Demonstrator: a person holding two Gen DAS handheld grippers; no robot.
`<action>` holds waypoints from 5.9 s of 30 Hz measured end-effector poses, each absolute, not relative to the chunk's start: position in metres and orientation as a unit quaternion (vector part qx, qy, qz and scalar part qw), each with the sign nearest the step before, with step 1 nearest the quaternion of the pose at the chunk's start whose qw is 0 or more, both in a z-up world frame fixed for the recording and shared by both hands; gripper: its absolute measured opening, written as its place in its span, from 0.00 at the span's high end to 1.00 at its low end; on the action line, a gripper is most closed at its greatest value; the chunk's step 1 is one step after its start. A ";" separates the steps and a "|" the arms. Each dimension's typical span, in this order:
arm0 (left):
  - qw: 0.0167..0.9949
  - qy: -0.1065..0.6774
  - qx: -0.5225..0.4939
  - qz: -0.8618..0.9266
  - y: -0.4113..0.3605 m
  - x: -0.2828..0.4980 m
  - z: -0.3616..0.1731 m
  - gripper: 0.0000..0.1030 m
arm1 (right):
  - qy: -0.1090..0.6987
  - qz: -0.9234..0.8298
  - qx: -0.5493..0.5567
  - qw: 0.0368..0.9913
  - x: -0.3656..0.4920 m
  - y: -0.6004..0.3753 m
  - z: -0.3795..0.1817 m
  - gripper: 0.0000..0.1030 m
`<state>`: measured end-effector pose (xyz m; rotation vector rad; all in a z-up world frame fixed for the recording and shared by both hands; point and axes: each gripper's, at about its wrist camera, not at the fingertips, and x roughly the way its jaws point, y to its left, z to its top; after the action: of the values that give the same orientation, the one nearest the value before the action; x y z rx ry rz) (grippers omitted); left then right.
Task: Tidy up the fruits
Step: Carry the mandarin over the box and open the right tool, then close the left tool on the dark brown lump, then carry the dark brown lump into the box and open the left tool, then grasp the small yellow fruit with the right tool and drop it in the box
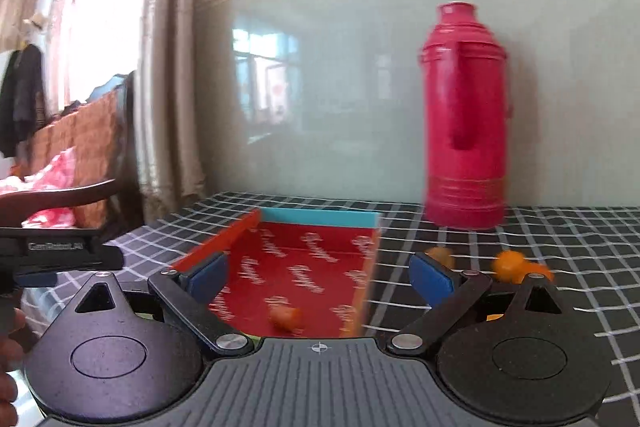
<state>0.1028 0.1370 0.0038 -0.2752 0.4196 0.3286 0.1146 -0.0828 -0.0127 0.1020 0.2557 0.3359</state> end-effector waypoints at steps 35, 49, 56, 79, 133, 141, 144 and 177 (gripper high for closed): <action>0.963 0.243 0.026 -0.114 -0.074 0.135 -0.039 0.46 | 0.141 -0.231 0.153 0.950 0.055 -0.302 -0.017 0.00; 0.961 0.258 0.057 -0.085 -0.095 0.148 -0.052 0.48 | 0.144 -0.251 0.155 0.945 0.052 -0.315 -0.020 0.00; 0.958 0.276 0.049 -0.063 -0.094 0.160 -0.059 0.73 | 0.148 -0.250 0.161 0.943 0.053 -0.317 -0.021 0.00; 0.977 0.202 -0.042 0.059 -0.010 0.146 -0.011 0.74 | 0.161 -0.190 0.156 0.956 0.071 -0.284 -0.018 0.00; 0.979 0.171 -0.042 0.101 0.066 0.105 0.010 0.29 | 0.289 0.007 0.102 0.952 0.147 -0.181 -0.056 0.75; 0.977 0.166 -0.053 0.120 0.076 0.102 0.011 0.26 | 0.268 0.011 0.102 0.958 0.142 -0.177 -0.049 0.75; 0.976 0.158 -0.061 0.135 0.083 0.099 0.013 0.24 | 0.236 0.034 0.090 0.967 0.135 -0.165 -0.040 0.75; 0.959 0.168 -0.090 0.211 0.138 0.079 0.009 0.20 | 0.143 0.204 0.037 0.968 0.120 -0.051 -0.021 0.15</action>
<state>0.0785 0.1378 0.0088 -0.1815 0.3416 0.4275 0.1198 -0.0511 -0.0209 0.0738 0.2891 0.4130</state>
